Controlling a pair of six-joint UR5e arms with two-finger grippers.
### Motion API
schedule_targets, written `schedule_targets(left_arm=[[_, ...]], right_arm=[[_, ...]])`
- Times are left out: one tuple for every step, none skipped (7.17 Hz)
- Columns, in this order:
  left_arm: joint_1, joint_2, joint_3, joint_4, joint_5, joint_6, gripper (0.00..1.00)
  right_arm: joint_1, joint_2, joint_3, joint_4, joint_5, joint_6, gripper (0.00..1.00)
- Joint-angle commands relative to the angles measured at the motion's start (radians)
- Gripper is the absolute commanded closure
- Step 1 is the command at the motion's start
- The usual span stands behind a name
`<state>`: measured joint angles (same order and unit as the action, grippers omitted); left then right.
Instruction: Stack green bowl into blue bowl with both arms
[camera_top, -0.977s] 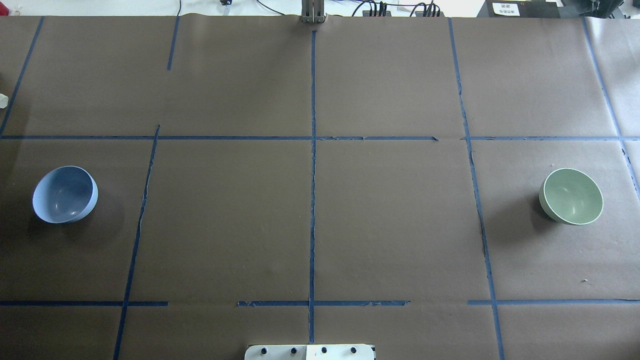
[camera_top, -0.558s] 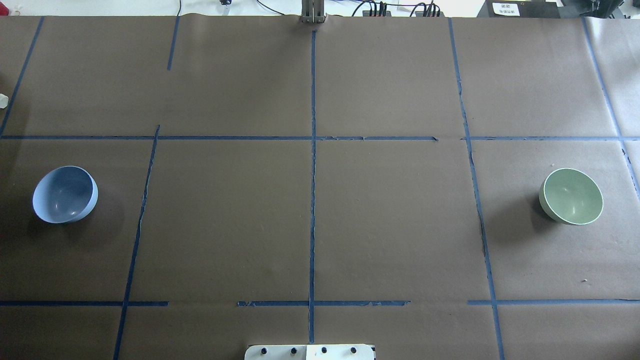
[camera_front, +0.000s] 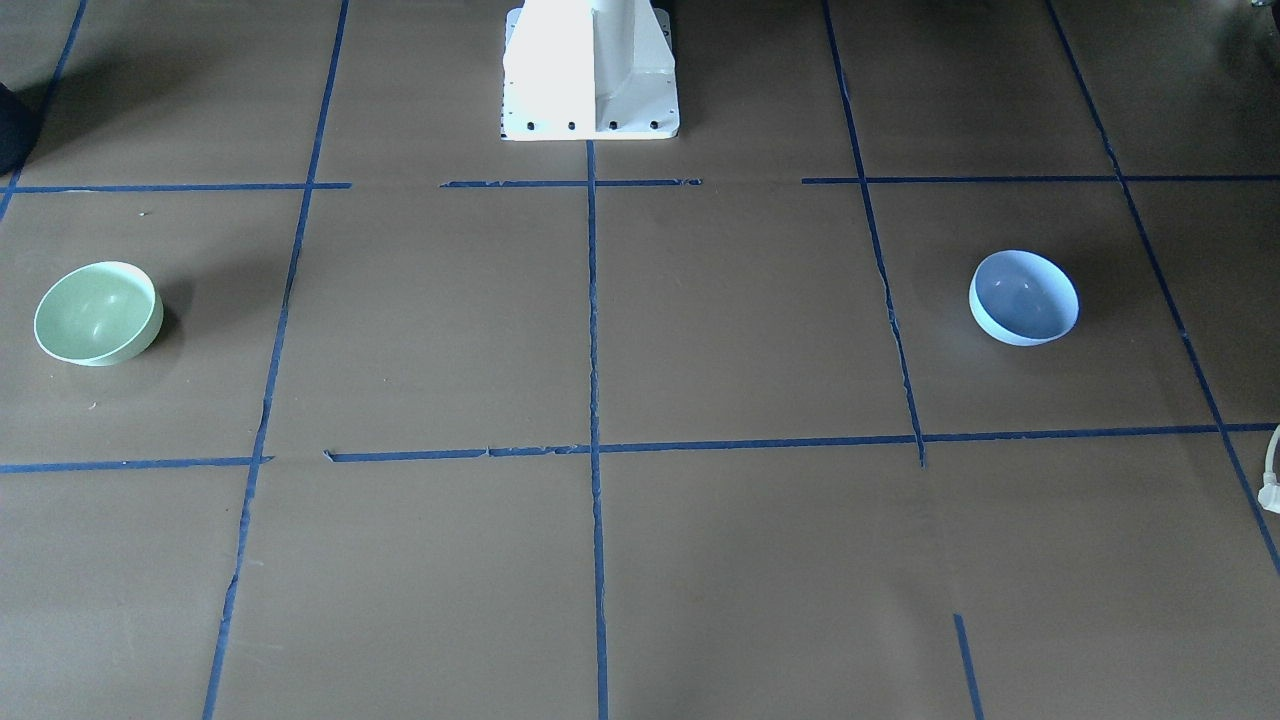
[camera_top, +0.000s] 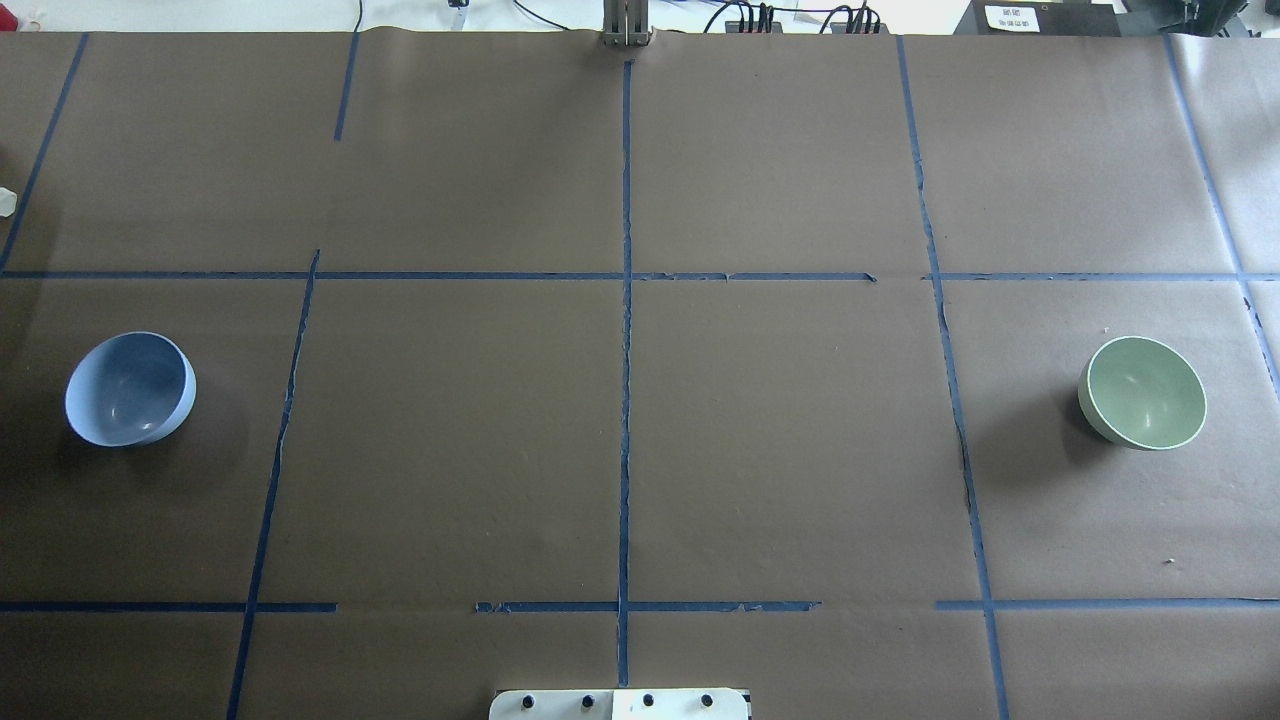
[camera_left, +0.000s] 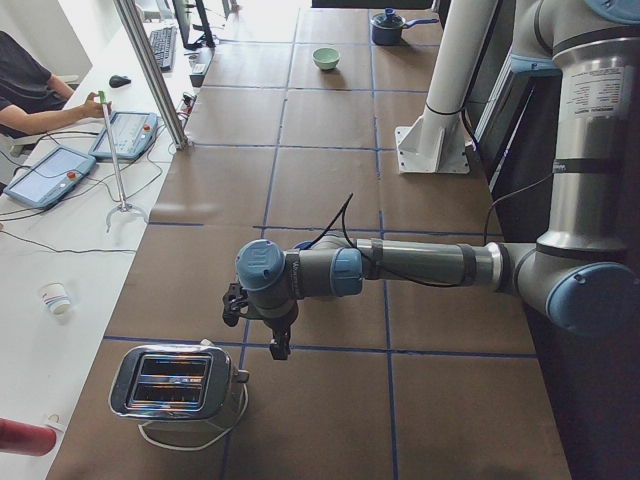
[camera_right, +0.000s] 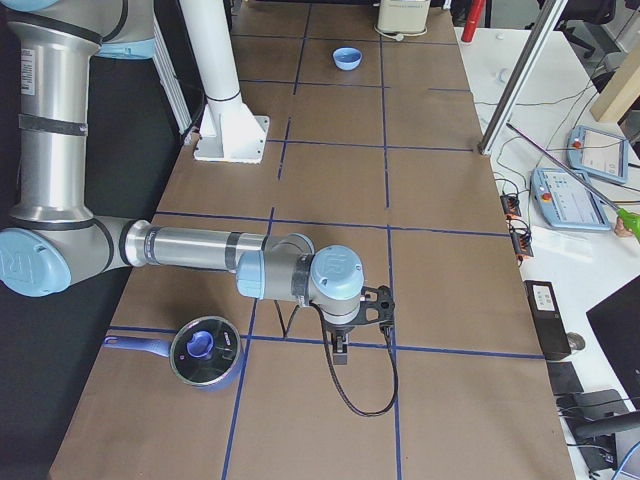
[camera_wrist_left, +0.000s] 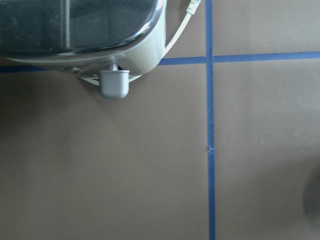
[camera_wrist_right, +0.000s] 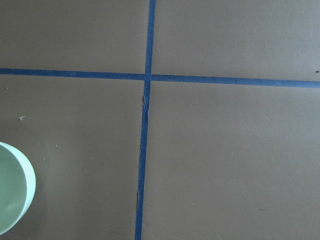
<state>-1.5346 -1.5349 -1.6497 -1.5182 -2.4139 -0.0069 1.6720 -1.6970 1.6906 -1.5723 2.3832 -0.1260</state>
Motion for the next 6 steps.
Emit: schedule_targets(left_arm=[[0.150,0.073,-0.063,-0.277,-0.030,-0.381,0.00],[0.216,0.099,-0.068,-0.435,-0.030,-0.565,0.00],[0.320,0.101,-0.064,-0.561,-0.021,-0.752,0.00],[0.411,0.095,-0.050,-0.639,0.001,-0.877,0.00],[0.491,0.091,-0.048,-0.669,0.080,-0.948,0.00],[0.545,0.085,-0.045,-0.669,0.110,-0.984,0.01]], right_arm=[[0.000,0.000,0.011,0.000,0.001,0.000,0.00],[0.000,0.000,0.009,0.000,0.001,0.000,0.00],[0.000,0.000,0.009,0.000,-0.001,0.000,0.00],[0.000,0.000,0.003,0.000,0.001,0.000,0.00],[0.000,-0.001,0.001,0.000,-0.001,-0.004,0.00],[0.000,-0.003,0.003,0.002,-0.001,-0.004,0.00]])
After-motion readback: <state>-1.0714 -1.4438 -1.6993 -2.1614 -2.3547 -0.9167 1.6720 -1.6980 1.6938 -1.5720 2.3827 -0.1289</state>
